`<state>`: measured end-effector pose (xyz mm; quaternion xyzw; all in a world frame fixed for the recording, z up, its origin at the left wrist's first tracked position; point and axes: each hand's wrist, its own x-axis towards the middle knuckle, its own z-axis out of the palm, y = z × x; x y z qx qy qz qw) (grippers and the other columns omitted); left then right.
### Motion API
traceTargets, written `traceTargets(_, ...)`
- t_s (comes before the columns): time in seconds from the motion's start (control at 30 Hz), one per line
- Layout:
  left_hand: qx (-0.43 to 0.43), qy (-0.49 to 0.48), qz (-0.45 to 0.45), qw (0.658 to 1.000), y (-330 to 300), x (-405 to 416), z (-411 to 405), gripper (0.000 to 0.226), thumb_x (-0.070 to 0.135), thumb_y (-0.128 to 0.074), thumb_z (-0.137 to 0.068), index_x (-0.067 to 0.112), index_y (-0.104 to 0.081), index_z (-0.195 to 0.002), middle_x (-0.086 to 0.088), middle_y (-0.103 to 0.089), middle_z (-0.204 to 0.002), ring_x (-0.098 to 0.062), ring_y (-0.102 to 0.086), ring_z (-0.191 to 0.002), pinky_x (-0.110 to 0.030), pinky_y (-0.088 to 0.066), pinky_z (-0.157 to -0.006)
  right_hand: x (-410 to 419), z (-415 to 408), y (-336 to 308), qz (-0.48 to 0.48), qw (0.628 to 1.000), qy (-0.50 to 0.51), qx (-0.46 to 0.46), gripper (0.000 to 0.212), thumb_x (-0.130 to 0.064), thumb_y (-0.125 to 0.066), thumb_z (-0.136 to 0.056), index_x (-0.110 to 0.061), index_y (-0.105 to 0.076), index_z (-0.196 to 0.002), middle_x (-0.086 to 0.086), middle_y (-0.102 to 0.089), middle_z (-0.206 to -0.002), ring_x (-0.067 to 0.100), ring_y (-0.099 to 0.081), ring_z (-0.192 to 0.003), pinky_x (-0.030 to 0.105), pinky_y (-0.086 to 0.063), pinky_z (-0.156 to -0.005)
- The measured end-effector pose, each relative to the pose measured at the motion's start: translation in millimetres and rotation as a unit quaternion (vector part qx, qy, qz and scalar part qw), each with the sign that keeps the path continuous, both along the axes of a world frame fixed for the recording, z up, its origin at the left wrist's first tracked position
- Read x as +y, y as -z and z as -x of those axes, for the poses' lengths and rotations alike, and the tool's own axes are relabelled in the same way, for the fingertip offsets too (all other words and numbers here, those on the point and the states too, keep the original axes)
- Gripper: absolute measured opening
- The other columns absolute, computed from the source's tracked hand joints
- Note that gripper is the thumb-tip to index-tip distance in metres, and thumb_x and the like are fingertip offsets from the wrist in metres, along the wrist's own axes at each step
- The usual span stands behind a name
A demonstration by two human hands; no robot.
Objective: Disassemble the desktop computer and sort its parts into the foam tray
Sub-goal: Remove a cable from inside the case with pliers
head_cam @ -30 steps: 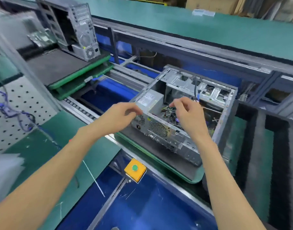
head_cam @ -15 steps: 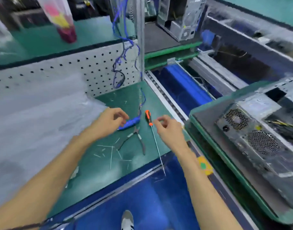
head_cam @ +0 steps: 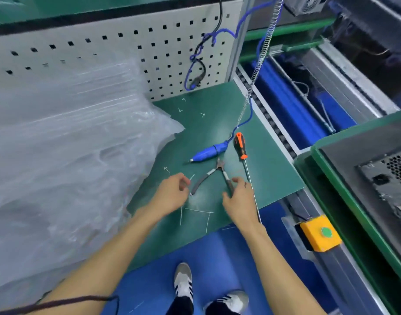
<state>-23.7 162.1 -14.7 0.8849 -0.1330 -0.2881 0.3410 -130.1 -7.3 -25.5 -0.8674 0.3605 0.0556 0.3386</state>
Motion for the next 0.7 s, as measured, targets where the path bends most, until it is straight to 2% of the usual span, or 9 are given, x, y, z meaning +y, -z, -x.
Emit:
traceTargets(0.07,-0.001,-0.009,0.005,1.0,10.6,-9.5,-3.6,0.019,0.013,-0.063,-0.089,0.015,-0.063,-0.108,-0.002,-0.068,-0.096,-0.021,-0.062,-0.085,-0.029,-0.048,-0.078,-3.1,-5.4,6.1,0.003,1.0,0.009,0.011,0.049,-0.009,-0.063,-0.093,-0.002,-0.046,-0.139,0.017,-0.051,-0.138,0.033,-0.045,-0.131,0.035,-0.034,-0.107)
traceTargets(0.17,-0.006,0.004,-0.009,1.0,25.8,-20.9,-8.1,0.025,0.02,-0.072,-0.085,0.019,-0.06,-0.107,0.002,-0.065,-0.089,-0.018,-0.059,-0.081,-0.029,-0.044,-0.072,-6.3,-12.1,13.8,0.013,0.999,0.011,0.043,0.037,-0.008,-0.06,-0.095,-0.002,-0.053,-0.131,0.017,-0.056,-0.13,0.032,-0.052,-0.123,0.036,-0.04,-0.102)
traceTargets(0.23,-0.019,0.014,-0.025,0.999,34.1,-26.4,-10.6,0.025,0.019,-0.074,-0.083,0.02,-0.062,-0.104,0.008,-0.06,-0.081,-0.017,-0.056,-0.076,-0.028,-0.037,-0.065,-6.9,-15.8,16.0,0.014,0.998,0.018,0.057,0.028,-0.008,-0.058,-0.096,-0.004,-0.057,-0.124,0.015,-0.058,-0.124,0.031,-0.057,-0.114,0.036,-0.042,-0.094)
traceTargets(0.3,-0.024,0.022,-0.037,0.999,39.8,-30.5,-14.1,0.02,0.013,-0.072,-0.082,0.018,-0.064,-0.099,0.01,-0.058,-0.074,-0.018,-0.057,-0.073,-0.027,-0.035,-0.062,-6.8,-19.4,17.1,0.017,0.998,0.02,0.062,0.025,-0.007,-0.056,-0.096,-0.002,-0.058,-0.12,0.016,-0.057,-0.123,0.033,-0.058,-0.112,0.037,-0.043,-0.092)
traceTargets(0.4,0.018,0.047,-0.065,0.997,33.2,-35.8,-19.3,0.017,0.014,-0.074,-0.077,0.018,-0.062,-0.088,0.005,-0.063,-0.075,-0.021,-0.061,-0.076,-0.029,-0.045,-0.065,-6.2,-20.2,18.0,0.022,0.997,0.018,0.067,0.025,-0.002,-0.051,-0.095,0.003,-0.056,-0.119,0.02,-0.056,-0.124,0.036,-0.056,-0.114,0.04,-0.045,-0.096)
traceTargets(0.47,0.062,0.051,-0.062,0.995,18.1,-39.6,-20.9,0.022,0.018,-0.077,-0.074,0.014,-0.061,-0.088,0.001,-0.065,-0.076,-0.02,-0.06,-0.072,-0.03,-0.046,-0.066,-8.0,-16.5,15.8,-0.011,0.998,0.042,0.045,0.025,0.0,-0.048,-0.095,0.002,-0.055,-0.119,0.019,-0.059,-0.122,0.037,-0.058,-0.113,0.042,-0.047,-0.094)
traceTargets(0.53,0.12,0.064,0.0,0.991,-7.7,-46.5,-19.2,0.023,0.012,-0.075,-0.075,0.01,-0.056,-0.089,0.002,-0.061,-0.068,-0.017,-0.054,-0.06,-0.029,-0.042,-0.058,-11.3,-10.5,8.2,-0.091,0.992,0.086,-0.009,0.024,0.001,-0.046,-0.097,-0.003,-0.052,-0.12,0.013,-0.066,-0.116,0.034,-0.063,-0.108,0.04,-0.05,-0.089)
traceTargets(0.63,0.21,0.104,0.148,0.961,-62.8,-67.4,-5.4,0.029,0.001,-0.069,-0.075,0.014,-0.045,-0.084,-0.003,-0.057,-0.065,-0.018,-0.047,-0.052,-0.026,-0.038,-0.049,-20.5,-0.7,-14.8,-0.221,0.954,0.149,-0.135,0.022,0.002,-0.046,-0.099,-0.015,-0.05,-0.113,0.0,-0.068,-0.096,0.025,-0.069,-0.095,0.032,-0.052,-0.078)
traceTargets(0.7,0.229,0.15,0.209,0.939,-96.5,-89.3,9.9,0.03,0.003,-0.066,-0.068,0.015,-0.042,-0.082,-0.005,-0.058,-0.069,-0.02,-0.044,-0.053,-0.026,-0.037,-0.048,-31.9,8.1,-35.2,-0.271,0.923,0.174,-0.208,0.018,-0.003,-0.044,-0.102,-0.018,-0.051,-0.11,0.005,-0.071,-0.095,0.019,-0.067,-0.086,0.023,-0.051,-0.07)
